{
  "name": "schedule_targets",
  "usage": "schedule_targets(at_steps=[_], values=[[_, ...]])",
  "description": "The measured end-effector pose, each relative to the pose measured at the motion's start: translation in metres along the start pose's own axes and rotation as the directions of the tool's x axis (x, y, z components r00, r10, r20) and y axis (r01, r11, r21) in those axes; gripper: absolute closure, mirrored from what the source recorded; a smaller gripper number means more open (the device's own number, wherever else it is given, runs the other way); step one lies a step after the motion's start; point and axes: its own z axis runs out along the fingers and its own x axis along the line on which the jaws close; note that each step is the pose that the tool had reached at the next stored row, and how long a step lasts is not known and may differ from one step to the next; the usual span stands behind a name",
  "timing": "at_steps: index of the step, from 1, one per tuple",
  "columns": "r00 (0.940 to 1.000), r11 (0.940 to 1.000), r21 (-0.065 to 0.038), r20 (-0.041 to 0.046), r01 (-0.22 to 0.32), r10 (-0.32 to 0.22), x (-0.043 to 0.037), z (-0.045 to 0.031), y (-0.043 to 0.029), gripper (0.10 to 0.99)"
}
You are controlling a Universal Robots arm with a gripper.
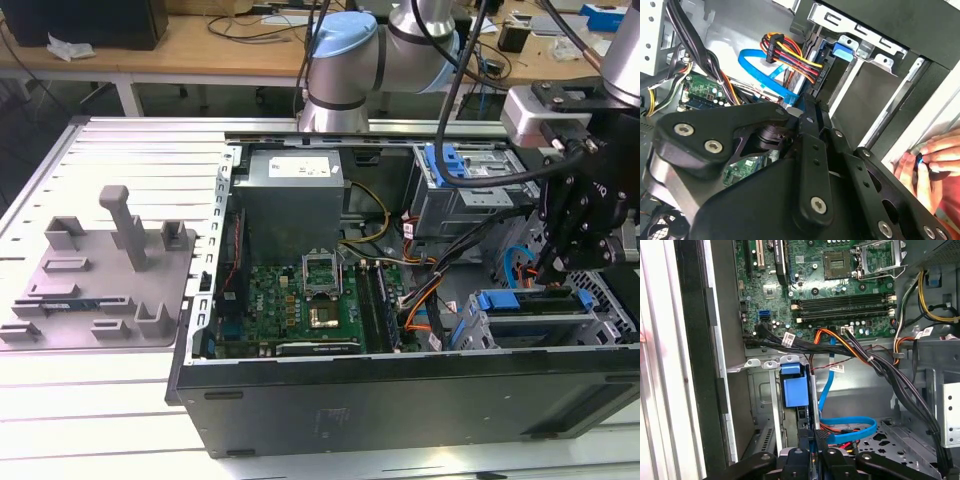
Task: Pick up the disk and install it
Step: 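Insert the second disk wire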
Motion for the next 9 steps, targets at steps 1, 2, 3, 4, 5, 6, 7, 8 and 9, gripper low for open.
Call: schedule_targets(at_steps=[1, 2, 3, 4, 5, 6, 7, 8, 9], values=[[1.0000, 1.0000, 0.000, 0.0002, 0.006, -0.006, 0.0001, 0.0001, 0.0000, 0.925], [0.9999, 0.9999, 0.000, 0.0006, 0.010, -0.010, 0.0001, 0.0003, 0.0000, 0.925], [0.9999, 0.9999, 0.002, 0.0010, 0.013, -0.013, 0.0003, 0.0005, 0.0000, 0.925], [0.9998, 0.9998, 0.004, 0.0014, 0.017, -0.017, 0.0007, 0.0006, 0.0001, 0.925], [0.9998, 0.9998, 0.007, 0.0015, 0.020, -0.020, 0.0013, 0.0007, 0.0002, 0.925], [0.9997, 0.9996, 0.010, 0.0026, 0.025, -0.025, 0.0020, 0.0013, 0.0003, 0.925], [0.9996, 0.9995, 0.012, 0.0031, 0.029, -0.029, 0.0022, 0.0015, 0.0005, 0.925], [0.9994, 0.9993, 0.015, 0.0045, 0.035, -0.035, 0.0025, 0.0019, 0.0010, 0.925], [0.9992, 0.9991, 0.015, 0.0059, 0.040, -0.040, 0.0026, 0.0023, 0.0014, 0.925]])
